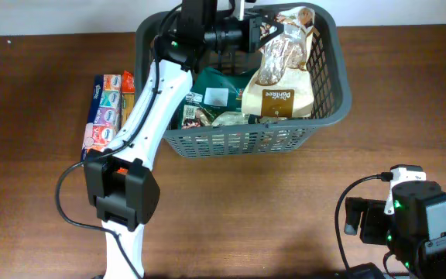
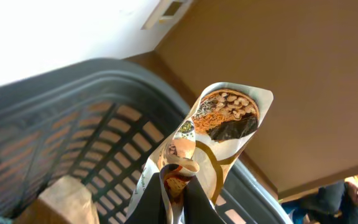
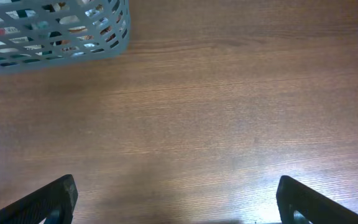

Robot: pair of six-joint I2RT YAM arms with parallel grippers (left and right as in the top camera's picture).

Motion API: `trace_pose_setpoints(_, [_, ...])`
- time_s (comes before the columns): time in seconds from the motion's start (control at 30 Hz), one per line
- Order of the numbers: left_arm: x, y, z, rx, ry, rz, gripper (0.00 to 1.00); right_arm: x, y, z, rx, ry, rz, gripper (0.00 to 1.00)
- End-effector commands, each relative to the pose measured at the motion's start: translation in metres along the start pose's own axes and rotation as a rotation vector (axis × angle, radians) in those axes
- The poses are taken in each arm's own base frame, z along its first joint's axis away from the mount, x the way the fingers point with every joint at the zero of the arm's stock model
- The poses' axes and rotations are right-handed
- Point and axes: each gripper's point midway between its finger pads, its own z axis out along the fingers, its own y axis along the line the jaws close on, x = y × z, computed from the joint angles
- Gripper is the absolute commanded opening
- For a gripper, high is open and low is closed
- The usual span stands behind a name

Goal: Pack container
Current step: 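Carry the clear snack bag over the basket and release it, then move the left gripper back to the Kleenex tissue packs and grasp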

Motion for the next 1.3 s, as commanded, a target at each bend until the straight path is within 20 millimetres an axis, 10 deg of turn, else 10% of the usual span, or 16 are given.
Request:
trace_pose_setpoints(0.0, [-0.003,0.007,0.000,-0.030,-0.008,-0.047,0.02,0.001,0.000,0.000,-0.002,-0.003,-0.004,0.99])
trace_pose_setpoints(0.1, [-0.003,0.005,0.001,-0.027,-0.008,-0.049,0.14,0.001,0.000,0.000,-0.002,-0.003,-0.004,0.99])
trace_pose_setpoints(0.23, [-0.017,-0.012,-0.006,0.026,-0.027,-0.029,1.00,0.001,0.000,0.000,-0.002,-0.003,-0.004,0.99])
trace_pose_setpoints(0.43, [-0.062,-0.045,-0.067,-0.060,-0.095,0.083,0.99,0.001,0.000,0.000,-0.002,-0.003,-0.004,0.99])
trace_pose_setpoints(0.67, [-0.080,-0.053,-0.223,-0.721,-0.186,0.229,0.99,0.001,0.000,0.000,-0.002,-0.003,-0.004,0.99])
trace_pose_setpoints(0.97, [-0.026,-0.039,-0.385,-1.179,-0.171,0.012,0.99,0.001,0.000,0.000,-0.002,-0.003,-0.004,0.99])
trace_pose_setpoints(1.27, [0.039,0.020,-0.455,-1.374,-0.033,-0.280,1.00,0.001,0.000,0.000,-0.002,-0.003,-0.004,0.99])
